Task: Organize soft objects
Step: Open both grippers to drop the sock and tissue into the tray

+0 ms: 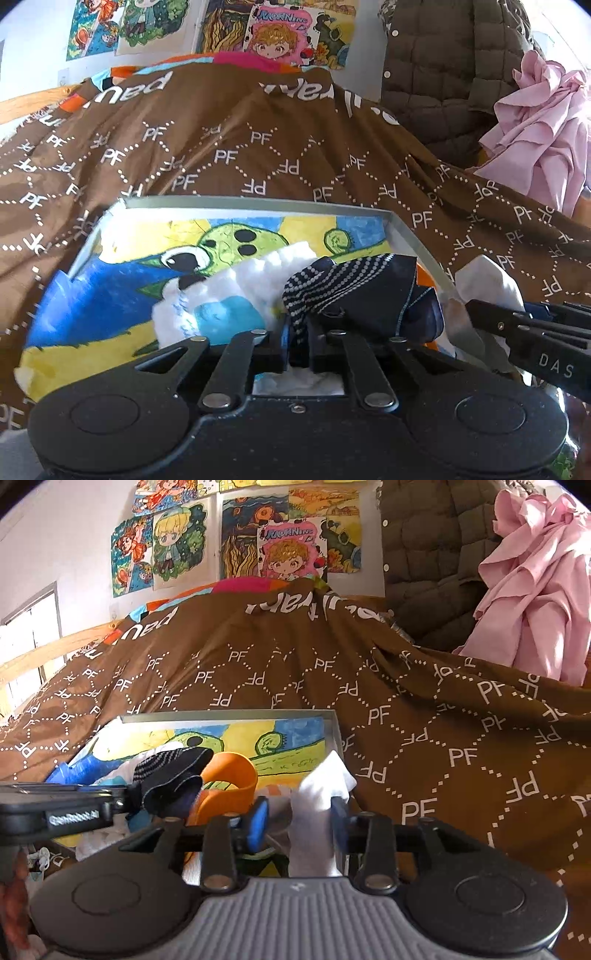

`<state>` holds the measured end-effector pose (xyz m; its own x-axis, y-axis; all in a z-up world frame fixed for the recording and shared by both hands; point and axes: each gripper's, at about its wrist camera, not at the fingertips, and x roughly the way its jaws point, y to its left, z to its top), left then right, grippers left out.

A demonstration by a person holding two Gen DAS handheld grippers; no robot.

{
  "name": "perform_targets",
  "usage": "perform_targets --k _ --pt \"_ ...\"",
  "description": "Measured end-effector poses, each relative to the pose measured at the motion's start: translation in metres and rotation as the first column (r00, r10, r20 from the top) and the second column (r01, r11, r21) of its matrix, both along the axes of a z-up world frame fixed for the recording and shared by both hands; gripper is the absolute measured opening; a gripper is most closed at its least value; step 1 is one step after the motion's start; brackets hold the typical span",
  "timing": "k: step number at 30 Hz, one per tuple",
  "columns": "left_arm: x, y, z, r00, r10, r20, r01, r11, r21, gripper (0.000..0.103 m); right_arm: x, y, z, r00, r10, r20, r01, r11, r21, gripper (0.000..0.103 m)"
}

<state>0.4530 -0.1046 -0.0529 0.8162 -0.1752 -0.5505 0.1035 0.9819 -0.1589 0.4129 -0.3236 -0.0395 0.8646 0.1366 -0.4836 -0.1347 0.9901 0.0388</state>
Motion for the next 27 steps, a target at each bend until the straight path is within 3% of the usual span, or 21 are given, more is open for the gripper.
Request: perform_targets --k 3,7,12,15,21,27 --pt "-0.006 0.006 0.008 1.0 0.012 0.005 -0.012 1.0 -0.009 0.034 -0.005 -0.002 0.003 1.0 -0.009 0.009 0.009 1.0 0.009 0.058" --pt "-0.016 0.014 0.017 1.0 0.026 0.014 -0.026 0.999 -0.027 0.047 -0.017 -0.005 0.012 0.999 -0.017 0.032 0.016 0.999 0.031 0.068" --pt "-0.036 0.016 0.033 0.998 0.035 0.051 -0.033 0.999 -0.043 0.068 -0.043 -0.005 0.031 0.995 -0.014 0.1 0.009 0.999 0.047 0.085" --pt "-0.051 0.018 0.046 0.995 0.056 0.079 -0.051 0.997 -0.059 0.08 -0.061 -0.003 0.043 0.989 -0.012 0.146 0.006 0.999 0.042 0.09" --pt "-0.09 0.025 0.074 0.985 0.092 0.146 -0.082 0.994 -0.069 0.097 -0.103 0.003 0.068 0.971 -0.004 0.238 -0.004 0.999 0.033 0.099" --pt "-0.139 0.034 0.096 0.973 0.116 0.199 -0.103 0.992 -0.075 0.102 -0.146 0.009 0.085 0.949 -0.008 0.316 -0.012 0.998 0.062 0.103"
